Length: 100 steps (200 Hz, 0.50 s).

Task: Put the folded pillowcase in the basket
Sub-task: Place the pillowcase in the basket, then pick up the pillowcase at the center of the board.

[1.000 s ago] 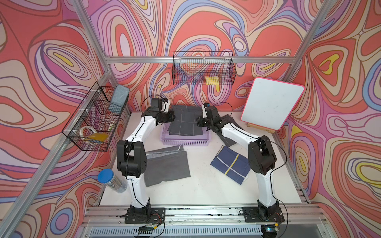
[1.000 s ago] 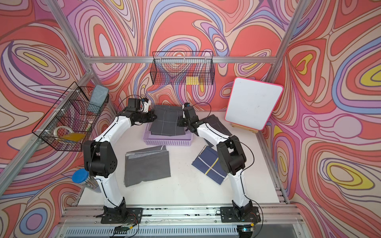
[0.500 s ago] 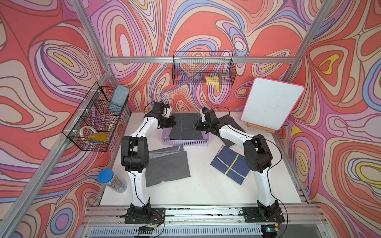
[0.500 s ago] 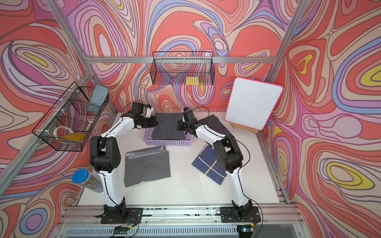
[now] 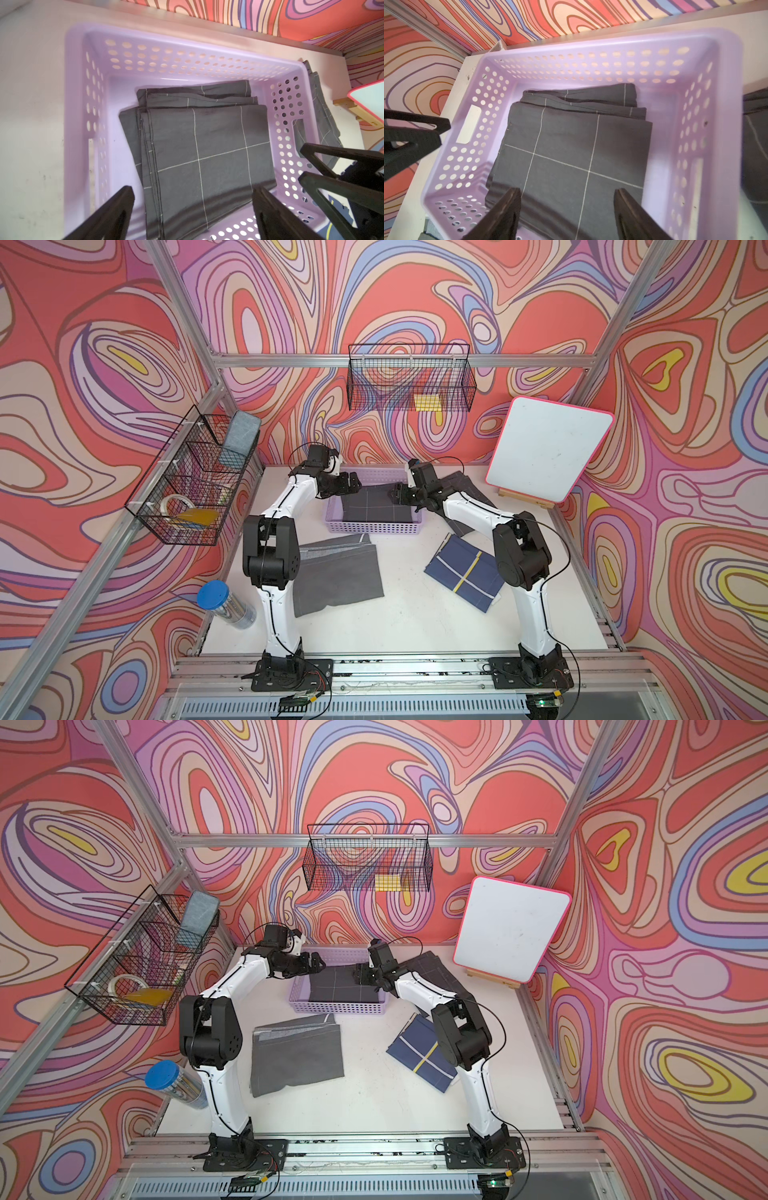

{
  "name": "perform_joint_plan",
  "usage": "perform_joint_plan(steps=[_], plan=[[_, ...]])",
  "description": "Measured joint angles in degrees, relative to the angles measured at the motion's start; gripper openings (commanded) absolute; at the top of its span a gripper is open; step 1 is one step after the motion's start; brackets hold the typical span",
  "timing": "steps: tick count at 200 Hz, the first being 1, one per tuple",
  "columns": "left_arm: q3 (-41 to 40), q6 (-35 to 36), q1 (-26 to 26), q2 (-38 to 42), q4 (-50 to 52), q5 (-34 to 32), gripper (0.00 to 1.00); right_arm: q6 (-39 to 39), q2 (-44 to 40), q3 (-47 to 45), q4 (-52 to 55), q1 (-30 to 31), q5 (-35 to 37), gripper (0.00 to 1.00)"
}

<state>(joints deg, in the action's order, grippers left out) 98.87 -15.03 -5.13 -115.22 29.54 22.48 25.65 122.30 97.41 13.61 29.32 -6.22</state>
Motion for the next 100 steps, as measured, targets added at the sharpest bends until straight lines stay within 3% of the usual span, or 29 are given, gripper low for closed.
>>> perform_joint_plan(steps=[26, 65, 100], plan=[[-5.68, -2.16, 0.09, 8.22, -1.53, 0.26, 0.99, -0.79, -6.51, -3.89, 1.33, 0.00, 0.17, 0.74], [-21.79, -7.74, 0.20, 24.28, -7.19, 1.22, 0.99, -1.42, -17.20, -10.93, 3.72, 0.61, -0.96, 0.74], [-36.61, -12.13, 0.13, 34.42, -9.77, 0.17, 0.99, -2.21, -20.24, -15.39, 6.14, 5.81, -1.99, 0.72]])
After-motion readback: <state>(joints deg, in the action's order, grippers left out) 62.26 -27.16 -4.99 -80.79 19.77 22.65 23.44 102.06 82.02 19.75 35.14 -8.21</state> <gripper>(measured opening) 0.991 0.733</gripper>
